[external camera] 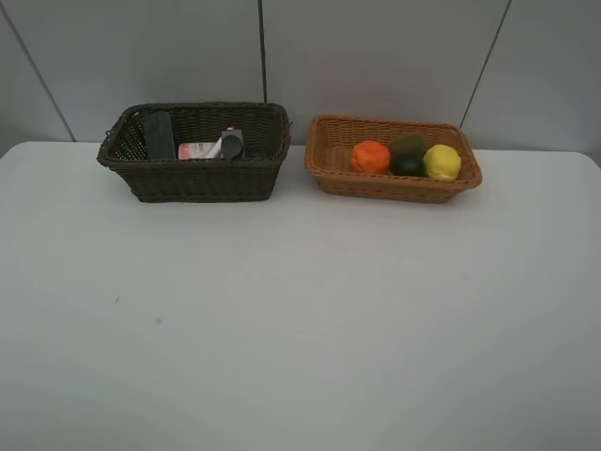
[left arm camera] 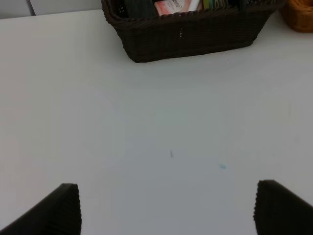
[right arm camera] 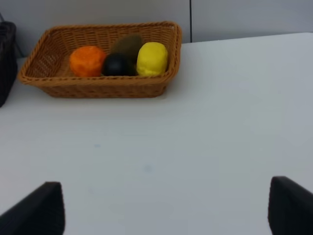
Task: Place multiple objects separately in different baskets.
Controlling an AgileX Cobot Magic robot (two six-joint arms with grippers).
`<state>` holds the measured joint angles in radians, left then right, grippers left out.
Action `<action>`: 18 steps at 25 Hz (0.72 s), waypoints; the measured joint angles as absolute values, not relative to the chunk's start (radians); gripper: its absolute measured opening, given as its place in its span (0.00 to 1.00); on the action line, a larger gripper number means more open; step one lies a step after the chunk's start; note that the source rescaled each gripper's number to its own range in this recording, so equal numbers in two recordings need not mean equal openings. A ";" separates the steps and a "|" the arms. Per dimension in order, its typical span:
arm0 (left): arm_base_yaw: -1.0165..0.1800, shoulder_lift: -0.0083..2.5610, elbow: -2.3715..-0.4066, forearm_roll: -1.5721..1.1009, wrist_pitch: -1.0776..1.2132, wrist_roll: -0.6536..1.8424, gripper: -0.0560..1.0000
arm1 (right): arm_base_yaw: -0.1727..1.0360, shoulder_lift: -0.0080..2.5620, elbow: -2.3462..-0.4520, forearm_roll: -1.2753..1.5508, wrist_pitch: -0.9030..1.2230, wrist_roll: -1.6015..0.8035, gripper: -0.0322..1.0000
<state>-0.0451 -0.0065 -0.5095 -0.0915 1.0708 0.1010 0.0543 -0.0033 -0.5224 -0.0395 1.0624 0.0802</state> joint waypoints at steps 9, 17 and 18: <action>-0.045 -0.006 -0.509 -0.092 1.071 0.101 0.93 | 0.054 -0.003 -0.522 -0.040 1.064 0.080 0.95; -0.045 -0.006 -0.509 -0.092 1.071 0.101 0.93 | 0.054 -0.003 -0.522 -0.040 1.064 0.080 0.95; -0.045 -0.006 -0.509 -0.092 1.071 0.101 0.93 | 0.054 -0.003 -0.522 -0.040 1.064 0.080 0.95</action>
<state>-0.0451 -0.0065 -0.5095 -0.0915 1.0708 0.1010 0.0543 -0.0033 -0.5224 -0.0399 1.0635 0.0802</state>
